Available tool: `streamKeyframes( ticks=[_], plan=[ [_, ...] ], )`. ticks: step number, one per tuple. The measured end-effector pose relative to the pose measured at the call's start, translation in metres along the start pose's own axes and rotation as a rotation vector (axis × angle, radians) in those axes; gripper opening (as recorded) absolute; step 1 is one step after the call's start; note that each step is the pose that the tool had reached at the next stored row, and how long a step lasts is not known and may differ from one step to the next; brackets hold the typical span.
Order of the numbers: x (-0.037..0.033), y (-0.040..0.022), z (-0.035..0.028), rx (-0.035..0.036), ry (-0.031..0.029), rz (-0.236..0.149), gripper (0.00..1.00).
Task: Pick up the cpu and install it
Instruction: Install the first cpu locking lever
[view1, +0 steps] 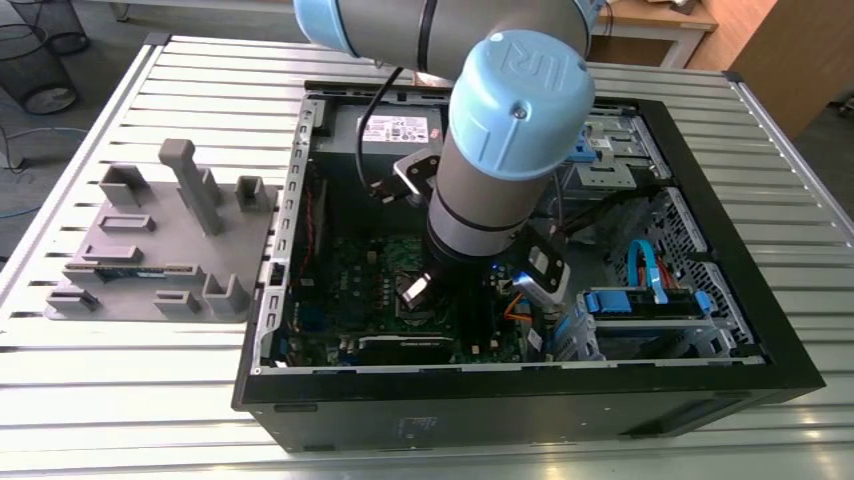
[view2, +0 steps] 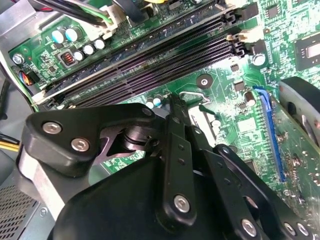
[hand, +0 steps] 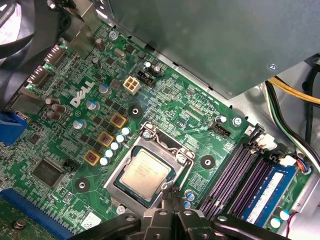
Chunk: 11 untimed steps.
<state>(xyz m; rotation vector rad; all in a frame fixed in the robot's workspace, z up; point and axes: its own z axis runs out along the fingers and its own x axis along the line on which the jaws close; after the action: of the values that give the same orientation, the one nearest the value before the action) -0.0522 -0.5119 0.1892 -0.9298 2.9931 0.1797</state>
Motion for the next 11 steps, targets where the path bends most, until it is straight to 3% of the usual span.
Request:
streamKeyframes(
  ticks=[11],
  plan=[
    [0.0007,-0.0012,0.0004,-0.0004,-0.0004,0.000,0.11]
  ],
)
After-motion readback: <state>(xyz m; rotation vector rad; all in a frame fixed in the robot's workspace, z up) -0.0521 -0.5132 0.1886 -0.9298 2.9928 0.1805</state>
